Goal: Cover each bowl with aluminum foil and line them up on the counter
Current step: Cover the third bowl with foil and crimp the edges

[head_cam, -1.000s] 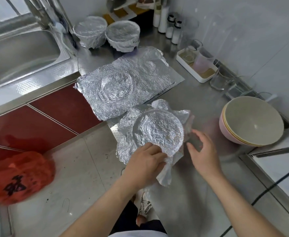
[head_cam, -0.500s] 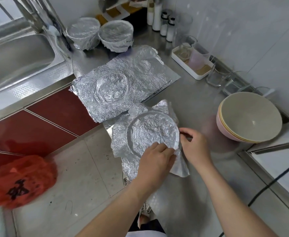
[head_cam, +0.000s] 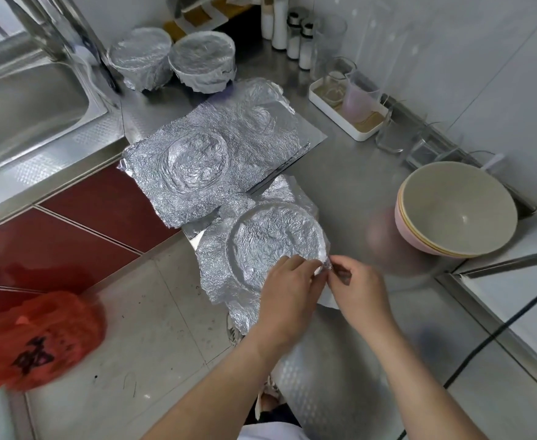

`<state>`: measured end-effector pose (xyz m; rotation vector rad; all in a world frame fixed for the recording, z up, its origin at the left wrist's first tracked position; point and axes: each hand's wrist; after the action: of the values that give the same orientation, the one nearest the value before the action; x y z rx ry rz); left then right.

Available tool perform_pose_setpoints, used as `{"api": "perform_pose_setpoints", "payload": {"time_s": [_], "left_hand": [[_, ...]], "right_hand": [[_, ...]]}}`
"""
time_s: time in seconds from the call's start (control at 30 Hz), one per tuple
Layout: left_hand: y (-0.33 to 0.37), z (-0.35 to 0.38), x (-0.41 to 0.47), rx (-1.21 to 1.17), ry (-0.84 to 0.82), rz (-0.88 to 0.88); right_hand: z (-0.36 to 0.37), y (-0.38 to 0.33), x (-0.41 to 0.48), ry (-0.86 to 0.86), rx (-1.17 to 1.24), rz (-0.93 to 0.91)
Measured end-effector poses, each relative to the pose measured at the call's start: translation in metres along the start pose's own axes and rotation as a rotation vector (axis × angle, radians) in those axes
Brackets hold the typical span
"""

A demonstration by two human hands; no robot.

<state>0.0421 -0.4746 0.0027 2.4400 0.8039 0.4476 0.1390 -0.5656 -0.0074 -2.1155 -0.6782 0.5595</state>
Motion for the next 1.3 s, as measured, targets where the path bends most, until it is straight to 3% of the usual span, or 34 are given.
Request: {"api": "perform_pose_setpoints", "payload": {"time_s": [0.27,0.37,0.43,0.53,0.67,0.83,1.1,1.3], "left_hand": [[0.003,-0.005,0.004,-0.069,-0.057,-0.021],[-0.007,-0.022,0.007,-0.028,0.030,0.058],[-0.026,-0.041,0.015,-0.002,0.124,-0.046],[-0.057,-0.056,0.029,0.079,0.115,-0.220],[-0.068,-0.048,0.032,0.029,-0.030,-0.248],[-0.065,-0.042,0.021,0.034,0.047,-0.288],[-0.058,-0.051,-0.003,0.370,0.112,-0.303],[-0.062,-0.037,-0.002,0.205,0.057,-0.121]], "right_hand": [[0.010,0.000,0.003,0.079,0.189,0.117],[0.007,-0.001,0.003,0.025,0.236,0.119],[0.004,-0.001,0.003,-0.066,0.253,0.130],[0.005,0.003,0.000,-0.110,0.216,0.184],[0.016,-0.007,-0.006,0.021,0.124,0.204],[0.026,-0.017,-0.003,0.214,0.113,0.258],[0.027,-0.027,0.017,0.261,0.316,0.348],[0.032,-0.034,0.010,0.117,0.310,0.189]]}}
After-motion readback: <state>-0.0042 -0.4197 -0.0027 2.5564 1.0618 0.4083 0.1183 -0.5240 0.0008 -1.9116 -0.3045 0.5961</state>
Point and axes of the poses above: each hand's wrist, its own x-axis towards the middle knuckle, its own z-axis out of the palm, y = z × x, and after that the axes turned 1 degree about y, right-handed
